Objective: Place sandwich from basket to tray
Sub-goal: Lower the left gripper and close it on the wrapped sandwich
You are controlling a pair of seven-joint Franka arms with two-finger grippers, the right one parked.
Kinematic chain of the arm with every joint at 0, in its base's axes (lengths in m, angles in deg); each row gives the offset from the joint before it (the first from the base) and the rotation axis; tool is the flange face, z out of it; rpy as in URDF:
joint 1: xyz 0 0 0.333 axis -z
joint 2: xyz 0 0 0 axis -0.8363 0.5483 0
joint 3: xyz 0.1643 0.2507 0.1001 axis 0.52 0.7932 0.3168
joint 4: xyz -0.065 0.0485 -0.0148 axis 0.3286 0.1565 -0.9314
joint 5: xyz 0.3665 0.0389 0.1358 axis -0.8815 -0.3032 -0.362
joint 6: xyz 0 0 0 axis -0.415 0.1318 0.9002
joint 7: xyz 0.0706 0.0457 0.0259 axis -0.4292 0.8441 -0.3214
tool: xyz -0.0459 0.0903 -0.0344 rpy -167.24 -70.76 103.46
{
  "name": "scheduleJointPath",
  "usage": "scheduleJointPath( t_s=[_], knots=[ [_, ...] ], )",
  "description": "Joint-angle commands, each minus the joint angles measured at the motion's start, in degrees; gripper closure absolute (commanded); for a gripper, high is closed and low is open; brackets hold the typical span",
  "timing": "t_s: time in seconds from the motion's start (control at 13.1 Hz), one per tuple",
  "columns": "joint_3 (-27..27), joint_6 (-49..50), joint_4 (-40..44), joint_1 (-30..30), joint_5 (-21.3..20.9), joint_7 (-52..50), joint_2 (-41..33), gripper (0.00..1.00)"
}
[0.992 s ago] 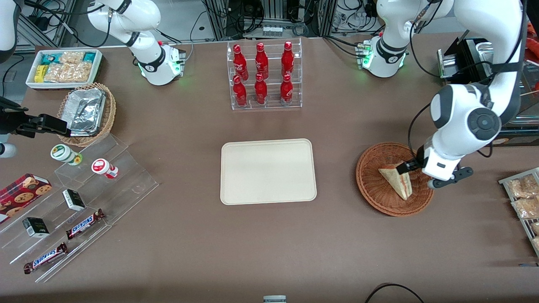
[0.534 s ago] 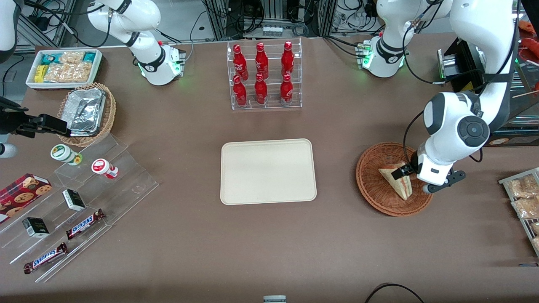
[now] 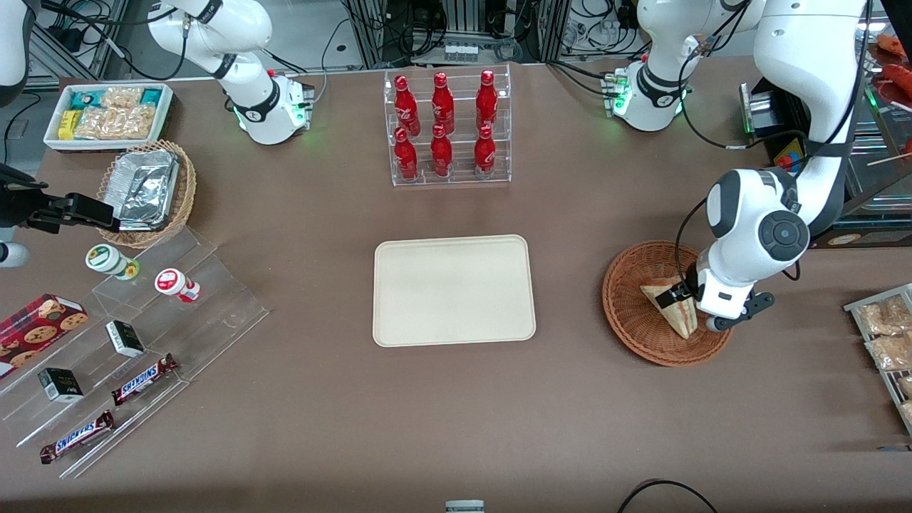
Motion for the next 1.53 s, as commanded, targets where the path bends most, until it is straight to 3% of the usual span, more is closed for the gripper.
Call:
scheduleJointPath(
  t_s=[0.0,0.23,0.31,0.53,0.61,0.92,1.45],
  knots=[
    [0.0,-1.3,-0.8,0.2,-0.8,-1.7,0.1,0.0],
    [0.0,-1.3,-1.0,0.2,-0.8,-1.8,0.6,0.02],
    [0.1,-1.3,-1.0,0.2,-0.7,-2.1,0.7,0.15],
    [0.0,-0.5,-0.9,0.2,-0.7,-3.6,1.0,0.9],
    [0.0,0.4,-0.8,0.2,-0.7,-3.5,0.8,1.0],
    [-0.1,8.9,4.7,0.1,-0.9,-2.6,0.6,1.0],
    [-6.2,20.1,14.7,0.1,-1.0,-2.1,0.7,1.0]
  ],
)
